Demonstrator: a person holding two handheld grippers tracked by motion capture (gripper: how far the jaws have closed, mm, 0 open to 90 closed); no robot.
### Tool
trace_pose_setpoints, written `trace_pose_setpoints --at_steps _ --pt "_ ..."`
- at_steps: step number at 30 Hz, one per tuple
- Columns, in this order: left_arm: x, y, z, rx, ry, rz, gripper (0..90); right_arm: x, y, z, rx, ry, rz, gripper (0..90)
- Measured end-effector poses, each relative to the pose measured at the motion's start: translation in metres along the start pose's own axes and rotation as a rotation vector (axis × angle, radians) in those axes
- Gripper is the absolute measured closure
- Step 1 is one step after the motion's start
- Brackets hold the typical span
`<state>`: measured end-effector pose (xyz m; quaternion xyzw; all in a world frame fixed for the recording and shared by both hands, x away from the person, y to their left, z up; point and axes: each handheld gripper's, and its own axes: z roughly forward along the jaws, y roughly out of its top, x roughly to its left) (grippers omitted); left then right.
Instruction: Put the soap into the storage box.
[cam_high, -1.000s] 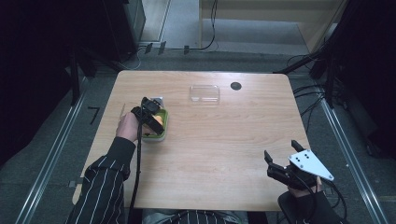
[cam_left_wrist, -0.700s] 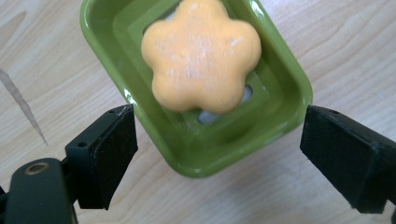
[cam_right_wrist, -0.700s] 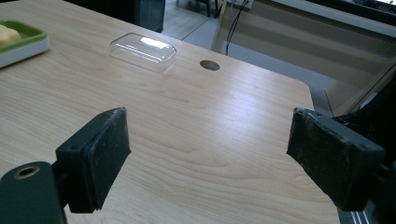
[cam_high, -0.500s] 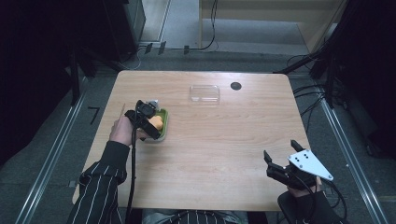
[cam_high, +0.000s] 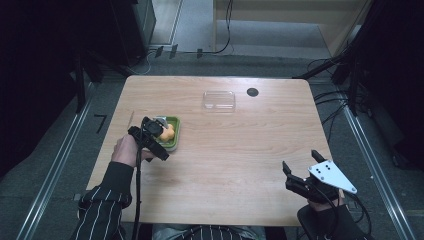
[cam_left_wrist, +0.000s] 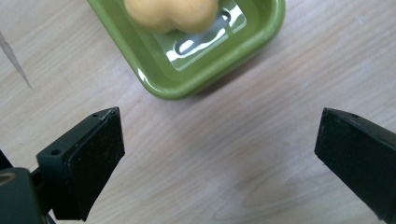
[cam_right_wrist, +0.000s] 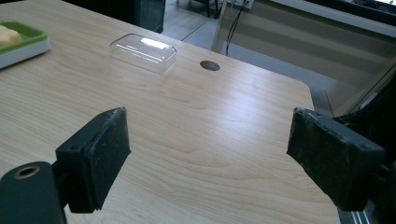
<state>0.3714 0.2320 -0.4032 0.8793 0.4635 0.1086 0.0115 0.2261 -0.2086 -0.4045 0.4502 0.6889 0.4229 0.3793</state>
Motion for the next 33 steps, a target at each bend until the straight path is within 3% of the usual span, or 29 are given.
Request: trace_pose_setpoints --at_steps 5,8,15,33 --pt "-0.005 -0.011 -0.002 0.0 -0.002 -0.003 1.5 0.0 0.0 0.0 0.001 -0.002 0.002 13.3" --pt "-0.009 -0.017 -0.003 0.005 0.029 -0.001 1.5 0.0 0.0 0.0 0.001 0.0 -0.001 13.4" --pt "-0.019 -0.034 -0.001 0.026 0.009 0.024 1.5 0.0 0.0 0.0 0.001 -0.001 -0.002 13.3" --pt "-0.043 -0.077 0.013 0.085 -0.019 0.041 1.2 0.001 0.0 0.0 0.001 -0.003 -0.001 13.3"
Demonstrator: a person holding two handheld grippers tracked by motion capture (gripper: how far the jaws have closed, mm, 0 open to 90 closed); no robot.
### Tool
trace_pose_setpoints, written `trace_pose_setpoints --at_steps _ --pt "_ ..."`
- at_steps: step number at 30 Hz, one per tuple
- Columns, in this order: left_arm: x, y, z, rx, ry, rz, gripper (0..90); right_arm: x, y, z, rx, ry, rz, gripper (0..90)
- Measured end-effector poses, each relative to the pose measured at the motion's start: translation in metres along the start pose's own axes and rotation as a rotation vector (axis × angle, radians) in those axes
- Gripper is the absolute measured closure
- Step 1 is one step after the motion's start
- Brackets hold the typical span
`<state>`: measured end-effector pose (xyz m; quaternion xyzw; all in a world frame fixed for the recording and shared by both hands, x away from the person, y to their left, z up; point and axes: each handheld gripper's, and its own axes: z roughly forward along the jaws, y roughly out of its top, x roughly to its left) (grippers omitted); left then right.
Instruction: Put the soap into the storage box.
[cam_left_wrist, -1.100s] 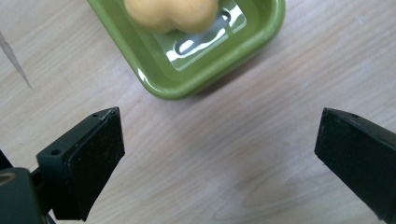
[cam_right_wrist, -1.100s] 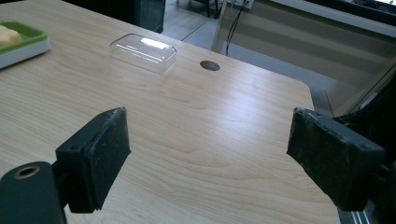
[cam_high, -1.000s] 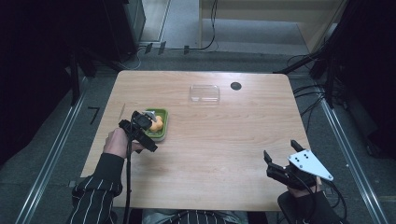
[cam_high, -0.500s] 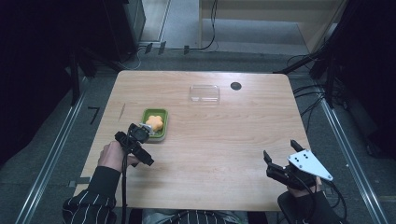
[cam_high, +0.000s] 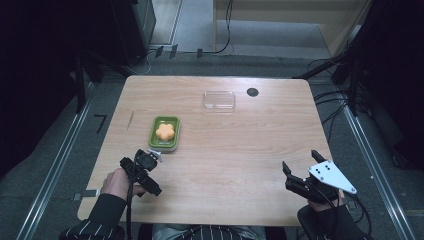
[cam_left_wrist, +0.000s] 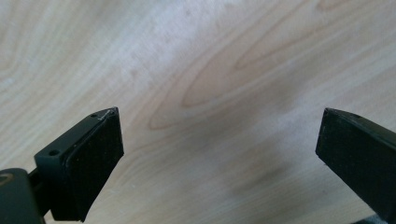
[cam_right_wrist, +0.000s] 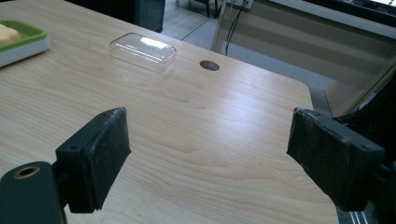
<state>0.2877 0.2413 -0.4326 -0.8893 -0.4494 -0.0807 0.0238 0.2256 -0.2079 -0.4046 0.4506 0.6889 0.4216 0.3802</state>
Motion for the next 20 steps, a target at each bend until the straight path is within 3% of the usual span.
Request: trace_pose_setpoints --at_steps 9,14,20 --pt "-0.004 -0.019 0.008 0.016 -0.022 -0.032 0.0 -0.001 0.0 0.0 -0.003 0.0 -0.004 13.3" --pt "-0.011 -0.028 0.015 0.036 -0.042 -0.025 0.0 -0.001 0.0 -0.001 -0.002 -0.002 -0.004 13.3" --pt "-0.013 -0.026 0.015 0.035 -0.015 -0.014 0.0 -0.002 -0.001 -0.002 -0.007 -0.01 0.001 13.4"
